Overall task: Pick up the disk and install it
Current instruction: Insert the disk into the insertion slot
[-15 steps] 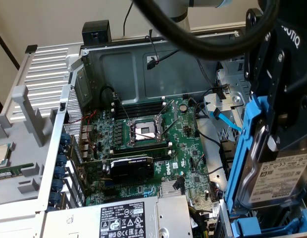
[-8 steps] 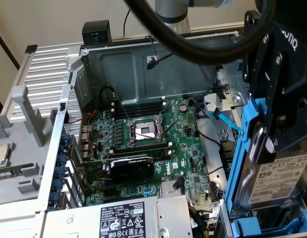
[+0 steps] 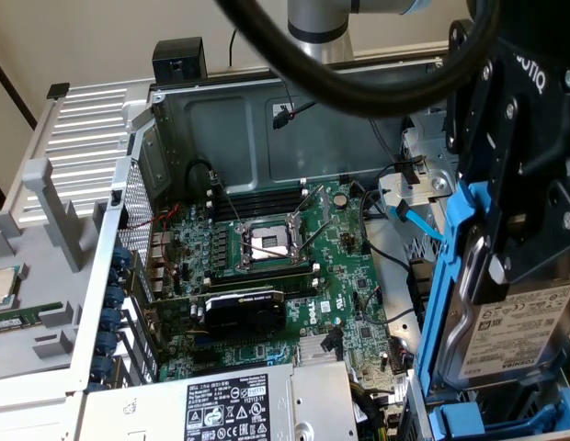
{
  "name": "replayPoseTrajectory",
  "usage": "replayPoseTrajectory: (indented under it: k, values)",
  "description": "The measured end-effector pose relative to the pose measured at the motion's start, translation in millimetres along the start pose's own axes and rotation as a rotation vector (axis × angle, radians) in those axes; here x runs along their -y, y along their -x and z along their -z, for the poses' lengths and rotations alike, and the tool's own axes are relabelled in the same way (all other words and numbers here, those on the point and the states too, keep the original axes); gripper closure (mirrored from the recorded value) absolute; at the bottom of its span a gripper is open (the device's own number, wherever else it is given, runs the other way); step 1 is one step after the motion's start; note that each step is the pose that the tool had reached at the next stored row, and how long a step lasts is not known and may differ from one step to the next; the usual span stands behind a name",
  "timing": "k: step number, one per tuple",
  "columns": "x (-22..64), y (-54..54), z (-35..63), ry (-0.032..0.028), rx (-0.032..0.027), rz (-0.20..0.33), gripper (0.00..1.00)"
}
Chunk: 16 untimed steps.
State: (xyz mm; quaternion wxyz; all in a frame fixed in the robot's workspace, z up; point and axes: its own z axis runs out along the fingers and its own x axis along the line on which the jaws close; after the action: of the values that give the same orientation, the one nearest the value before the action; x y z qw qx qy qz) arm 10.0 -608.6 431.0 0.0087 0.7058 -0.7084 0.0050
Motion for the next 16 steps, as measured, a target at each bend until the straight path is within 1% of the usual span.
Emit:
replayPoseTrajectory:
  k: [16]
  values:
    - [2.0,-0.8,0.0,-0.0001,-0.0001,0.000,0.63]
